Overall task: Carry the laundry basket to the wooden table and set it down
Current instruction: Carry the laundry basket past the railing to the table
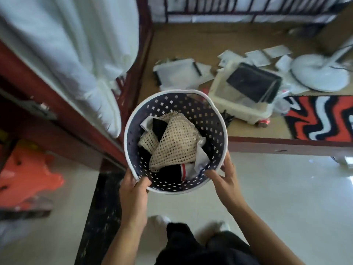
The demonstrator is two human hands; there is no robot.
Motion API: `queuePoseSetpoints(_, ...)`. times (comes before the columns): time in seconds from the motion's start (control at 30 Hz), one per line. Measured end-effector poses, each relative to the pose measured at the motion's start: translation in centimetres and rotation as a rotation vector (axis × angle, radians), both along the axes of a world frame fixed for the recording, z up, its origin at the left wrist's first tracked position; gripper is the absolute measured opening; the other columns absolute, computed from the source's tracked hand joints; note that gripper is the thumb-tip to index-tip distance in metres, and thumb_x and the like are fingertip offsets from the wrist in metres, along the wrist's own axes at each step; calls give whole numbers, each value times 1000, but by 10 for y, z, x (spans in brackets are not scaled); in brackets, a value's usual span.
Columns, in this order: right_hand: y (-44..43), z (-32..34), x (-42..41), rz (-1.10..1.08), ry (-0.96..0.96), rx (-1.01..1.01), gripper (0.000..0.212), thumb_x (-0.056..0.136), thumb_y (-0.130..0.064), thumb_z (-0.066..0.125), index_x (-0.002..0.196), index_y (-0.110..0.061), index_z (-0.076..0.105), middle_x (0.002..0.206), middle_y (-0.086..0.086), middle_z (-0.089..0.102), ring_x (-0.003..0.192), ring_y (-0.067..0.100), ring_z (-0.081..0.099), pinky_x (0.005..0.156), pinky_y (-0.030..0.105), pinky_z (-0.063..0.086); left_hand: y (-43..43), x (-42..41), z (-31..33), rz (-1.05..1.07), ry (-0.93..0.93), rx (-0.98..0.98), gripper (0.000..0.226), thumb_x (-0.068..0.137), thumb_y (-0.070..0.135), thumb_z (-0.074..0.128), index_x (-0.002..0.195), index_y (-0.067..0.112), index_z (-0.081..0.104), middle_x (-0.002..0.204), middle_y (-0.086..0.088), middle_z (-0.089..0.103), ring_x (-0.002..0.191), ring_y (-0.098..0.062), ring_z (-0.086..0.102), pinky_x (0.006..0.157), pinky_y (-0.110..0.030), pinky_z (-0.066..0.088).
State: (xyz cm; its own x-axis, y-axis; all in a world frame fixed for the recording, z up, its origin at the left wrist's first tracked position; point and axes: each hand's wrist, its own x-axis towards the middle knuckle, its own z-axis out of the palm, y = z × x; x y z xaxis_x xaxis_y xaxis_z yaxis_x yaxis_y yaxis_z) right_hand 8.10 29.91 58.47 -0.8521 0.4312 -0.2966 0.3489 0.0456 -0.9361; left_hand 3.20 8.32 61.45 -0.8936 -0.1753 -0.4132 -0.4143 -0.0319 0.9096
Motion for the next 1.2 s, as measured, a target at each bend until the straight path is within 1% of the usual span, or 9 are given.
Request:
queuePoseSetpoints(0.1,49,21,35,-94,149,-74,95,78,-9,63,166,-29,32,158,2,54,127,-10,62,86,10,59,56,10,32,-158,84,4,48,67,7,57,112,15,70,69,16,68,67,-2,60,76,-36,48)
queuePoseSetpoints(0.23,125,35,104,-252,269,-62,103,72,-26,67,167,-31,29,164,0,50,148,22,54,111,40,59,148,49,54,-322,180,9,44,72,3,61,110,22,72,85,12,77,80,-3,67,82,-31,52)
queuePoseSetpoints(0.3,167,41,148,-335,301,-45,103,70,-29,64,167,-29,31,163,0,51,148,22,54,117,47,54,201,79,59,-372,212,4,42,80,-6,60,110,22,72,84,16,77,78,4,67,76,-19,49)
queuePoseSetpoints(0.5,284,44,291,-575,304,-21,102,69,-28,66,166,-26,35,160,-4,56,144,17,58,105,27,60,354,186,69,-545,219,2,35,85,-13,53,102,14,67,70,9,72,64,2,63,57,-7,46)
queuePoseSetpoints(0.67,361,38,368,-724,282,-42,93,79,-12,63,163,-40,34,147,-29,63,137,10,63,88,16,61,457,243,72,-725,229,16,48,85,-12,54,123,16,65,94,4,73,72,9,66,74,-17,49)
queuePoseSetpoints(0.73,391,34,388,-765,271,-35,91,79,-12,63,158,-46,35,143,-34,63,135,8,64,90,19,62,496,256,68,-784,225,10,51,84,-12,55,127,12,64,99,2,74,78,5,67,83,-25,48)
queuePoseSetpoints(0.83,444,27,412,-843,259,-29,95,79,-11,62,165,-37,32,156,-14,58,140,14,61,107,36,60,561,274,58,-862,198,0,53,83,-13,57,130,11,62,103,1,75,84,-1,69,92,-30,51)
queuePoseSetpoints(1.0,552,22,453,-947,189,-33,100,79,-14,62,168,-35,24,161,-8,53,141,18,60,111,48,58,695,300,38,-1015,142,28,52,80,-10,56,127,13,63,80,15,74,75,-2,66,85,-33,49)
queuePoseSetpoints(1.2,688,37,536,-1216,133,-10,102,72,-27,71,166,-34,31,156,0,59,135,24,65,109,61,56,877,363,44,-1306,75,76,52,72,3,58,116,28,68,89,7,76,84,-13,67,79,-31,53)
